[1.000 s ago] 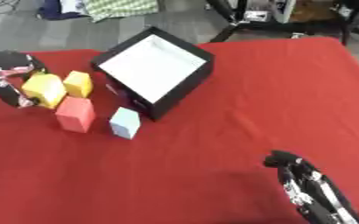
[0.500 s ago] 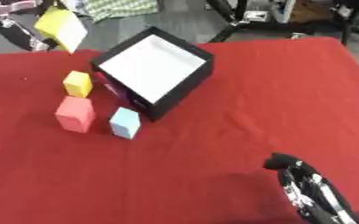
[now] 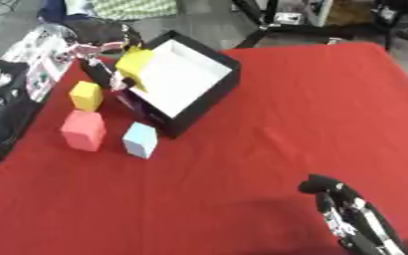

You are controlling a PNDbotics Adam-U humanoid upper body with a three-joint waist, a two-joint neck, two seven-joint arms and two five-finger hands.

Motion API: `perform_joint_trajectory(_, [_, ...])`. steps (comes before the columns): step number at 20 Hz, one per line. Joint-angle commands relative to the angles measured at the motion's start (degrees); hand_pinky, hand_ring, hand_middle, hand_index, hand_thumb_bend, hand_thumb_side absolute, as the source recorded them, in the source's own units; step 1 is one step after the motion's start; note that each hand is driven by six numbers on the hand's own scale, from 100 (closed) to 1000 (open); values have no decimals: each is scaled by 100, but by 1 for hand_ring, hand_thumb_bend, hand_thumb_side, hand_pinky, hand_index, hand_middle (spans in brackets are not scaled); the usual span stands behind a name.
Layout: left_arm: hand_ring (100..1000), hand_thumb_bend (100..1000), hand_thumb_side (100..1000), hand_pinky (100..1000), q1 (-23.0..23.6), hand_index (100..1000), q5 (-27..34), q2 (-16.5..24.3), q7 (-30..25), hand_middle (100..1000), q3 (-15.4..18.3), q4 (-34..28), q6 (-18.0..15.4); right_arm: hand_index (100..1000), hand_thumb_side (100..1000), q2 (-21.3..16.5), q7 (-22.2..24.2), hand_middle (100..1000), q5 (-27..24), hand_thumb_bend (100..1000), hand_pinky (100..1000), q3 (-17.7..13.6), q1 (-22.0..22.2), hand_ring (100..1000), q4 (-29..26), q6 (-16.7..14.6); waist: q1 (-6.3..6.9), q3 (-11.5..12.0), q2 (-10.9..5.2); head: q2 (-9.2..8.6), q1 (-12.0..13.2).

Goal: Pick up objects on the table and place them in the box.

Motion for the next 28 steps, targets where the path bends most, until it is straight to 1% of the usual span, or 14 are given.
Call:
perform_joint_trajectory(1, [815, 352, 748, 814, -78, 1000, -230, 1, 182, 901, -50, 27, 72, 830, 537, -39, 21, 720, -43, 100, 1000, 7, -29, 804, -47, -8, -90, -4, -159, -9, 6])
perform_joint_trajectory(2, [834, 405, 849, 822, -71, 1000, -267, 1, 180, 946, -57, 49, 91, 829, 537, -39, 19, 720, -43, 100, 1000, 4, -30, 804, -47, -7, -89, -3, -158, -9, -3])
perform_joint_trajectory(4, [846, 452, 909, 825, -58, 1000, -321, 17, 182, 976, -50, 75, 139, 829, 537, -39, 17, 720, -43, 100, 1000, 4, -30, 804, -48, -6, -89, 3, -159, -9, -28])
perform_joint_trajectory(8, [857, 479, 933, 828, -40, 1000, -367, 67, 241, 1000, -19, 109, 200, 829, 539, -41, 16, 720, -41, 100, 1000, 2, -23, 804, -47, -7, -89, 19, -158, -9, -38])
perform_joint_trajectory(10, [848, 465, 916, 826, -23, 1000, -351, 96, 277, 990, -5, 110, 204, 829, 537, -43, 14, 720, -38, 100, 1000, 3, -21, 804, -47, -9, -89, 25, -159, -9, -45])
perform_joint_trajectory(11, [836, 442, 881, 822, -11, 1000, -304, 134, 301, 964, -2, 75, 178, 829, 537, -43, 14, 720, -38, 100, 1000, 1, -21, 804, -47, -10, -89, 30, -160, -9, -49])
perform_joint_trajectory(13, [799, 353, 784, 813, 28, 1000, -74, 278, 289, 890, -7, -64, 56, 829, 541, -42, 5, 720, -35, 100, 1000, -12, -20, 804, -43, -8, -84, 46, -160, -9, -53])
perform_joint_trajectory(14, [786, 323, 768, 811, 51, 999, 130, 403, 215, 859, -16, -182, -39, 829, 542, -42, -6, 720, -30, 100, 1000, -20, -18, 804, -40, -6, -79, 56, -160, -9, -56])
perform_joint_trajectory(15, [784, 305, 767, 811, 80, 993, 366, 557, 73, 855, -34, -318, -143, 829, 544, -43, -16, 720, -24, 100, 1000, -27, -18, 804, -37, -4, -72, 68, -160, -9, -62])
perform_joint_trajectory(17, [781, 312, 754, 812, 144, 978, 879, 937, -372, 836, -58, -659, -271, 828, 543, -46, -29, 720, -11, 100, 1000, -33, -20, 804, -35, -1, -57, 86, -159, -9, -81])
perform_joint_trajectory(21, [789, 357, 723, 814, 369, 981, 1760, 1826, -1424, 836, -148, -1511, -216, 825, 544, -57, -45, 719, 8, 100, 1000, -47, -29, 803, -35, 1, -24, 90, -157, -9, -106])
perform_joint_trajectory(23, [795, 415, 740, 816, 531, 985, 2047, 2197, -1894, 842, -249, -1879, -183, 825, 544, -65, -51, 719, 14, 100, 1000, -50, -35, 803, -36, 2, -8, 88, -155, -9, -111])
perform_joint_trajectory(25, [805, 461, 748, 818, 688, 993, 2242, 2430, -2288, 858, -322, -2151, -142, 824, 544, -72, -52, 719, 19, 100, 1000, -50, -41, 803, -37, 3, 3, 84, -151, -9, -123])
perform_joint_trajectory(28, [813, 509, 767, 819, 851, 1000, 2276, 2563, -2690, 874, -434, -2317, -130, 824, 543, -81, -49, 719, 21, 100, 1000, -43, -49, 803, -35, 2, 9, 73, -151, -9, -129])
